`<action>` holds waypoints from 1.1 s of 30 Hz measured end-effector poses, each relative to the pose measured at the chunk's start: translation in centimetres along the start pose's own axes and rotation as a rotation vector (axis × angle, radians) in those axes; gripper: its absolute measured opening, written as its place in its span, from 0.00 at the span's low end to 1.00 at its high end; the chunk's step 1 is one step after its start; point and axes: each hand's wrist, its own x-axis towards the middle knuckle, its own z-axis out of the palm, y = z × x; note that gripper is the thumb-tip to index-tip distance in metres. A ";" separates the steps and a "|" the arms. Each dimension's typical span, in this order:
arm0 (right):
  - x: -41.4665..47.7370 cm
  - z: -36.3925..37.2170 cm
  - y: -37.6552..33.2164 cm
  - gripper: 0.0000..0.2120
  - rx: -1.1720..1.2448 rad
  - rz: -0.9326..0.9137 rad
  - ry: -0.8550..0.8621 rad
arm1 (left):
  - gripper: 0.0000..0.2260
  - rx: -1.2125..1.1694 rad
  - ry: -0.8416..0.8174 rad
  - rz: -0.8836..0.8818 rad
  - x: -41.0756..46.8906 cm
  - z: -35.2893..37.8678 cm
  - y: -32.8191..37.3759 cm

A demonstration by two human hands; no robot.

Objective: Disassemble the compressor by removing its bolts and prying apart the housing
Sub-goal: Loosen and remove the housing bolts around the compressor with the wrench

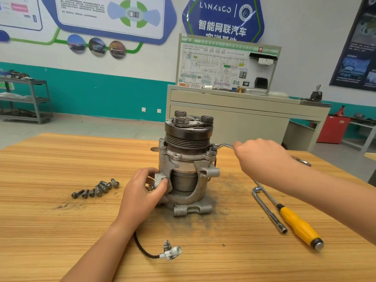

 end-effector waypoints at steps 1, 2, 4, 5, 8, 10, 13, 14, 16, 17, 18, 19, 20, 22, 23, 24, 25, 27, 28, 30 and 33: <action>-0.1 -0.5 -0.3 0.10 -0.043 -0.019 -0.023 | 0.10 0.000 -0.001 0.003 0.0 0.0 0.0; -0.1 -0.9 -0.6 0.11 -0.077 -0.035 -0.048 | 0.10 0.001 -0.002 0.006 0.0 0.0 0.0; -0.1 -1.7 -1.1 0.12 -0.129 -0.057 -0.097 | 0.10 0.001 -0.004 0.007 0.0 0.0 0.0; -0.1 -2.0 -1.3 0.12 -0.151 -0.064 -0.115 | 0.10 -0.001 -0.004 0.005 0.0 0.0 0.1; -0.1 -2.4 -1.5 0.11 -0.197 -0.075 -0.125 | 0.10 0.002 -0.007 -0.001 0.0 0.0 0.1; 0.0 -2.1 -1.3 0.10 -0.201 -0.073 -0.111 | 0.10 0.005 -0.010 0.000 0.0 0.0 0.2; 0.5 -1.4 -0.8 0.05 -0.185 -0.074 -0.073 | 0.10 0.000 -0.009 -0.004 0.0 -0.1 0.3; 0.7 -1.1 -0.4 0.05 -0.172 -0.077 -0.064 | 0.10 0.000 -0.011 -0.007 0.0 -0.1 0.4; 1.3 -0.5 0.8 0.10 -0.156 -0.091 -0.060 | 0.10 0.003 -0.010 -0.003 -0.1 -0.1 0.4; 1.6 -0.2 1.4 0.14 -0.150 -0.098 -0.060 | 0.10 0.004 -0.008 0.001 -0.1 -0.1 0.5; 1.9 0.0 2.0 0.17 -0.147 -0.102 -0.059 | 0.10 0.005 -0.005 0.003 -0.1 -0.1 0.5; 2.2 0.2 2.5 0.18 -0.150 -0.103 -0.054 | 0.10 0.005 -0.003 0.002 -0.1 -0.1 0.5; 2.5 0.3 2.8 0.19 -0.161 -0.102 -0.047 | 0.10 0.005 -0.002 -0.003 -0.1 -0.1 0.5; 3.3 0.8 2.9 0.19 -0.197 -0.082 -0.035 | 0.10 0.009 -0.008 -0.018 -0.1 0.0 0.5; 3.7 1.1 2.8 0.19 -0.209 -0.068 -0.034 | 0.10 0.017 -0.013 -0.027 -0.1 0.0 0.4; 4.2 1.5 2.7 0.19 -0.211 -0.054 -0.035 | 0.10 0.028 -0.015 -0.030 -0.1 0.0 0.3; 4.6 1.9 2.6 0.19 -0.207 -0.046 -0.034 | 0.10 0.041 -0.014 -0.029 0.0 0.0 0.2; 5.4 2.4 2.5 0.17 -0.198 -0.047 -0.014 | 0.10 0.067 -0.015 -0.030 0.1 0.0 0.1; 5.6 2.7 2.4 0.16 -0.194 -0.042 0.005 | 0.10 0.077 -0.018 -0.034 0.1 0.0 0.0; 6.0 3.2 2.3 0.15 -0.195 -0.023 0.044 | 0.12 0.082 -0.020 -0.035 0.1 0.0 0.0; 5.9 4.0 2.4 0.16 -0.184 0.006 0.049 | 0.14 0.068 -0.021 -0.029 0.1 0.2 -0.1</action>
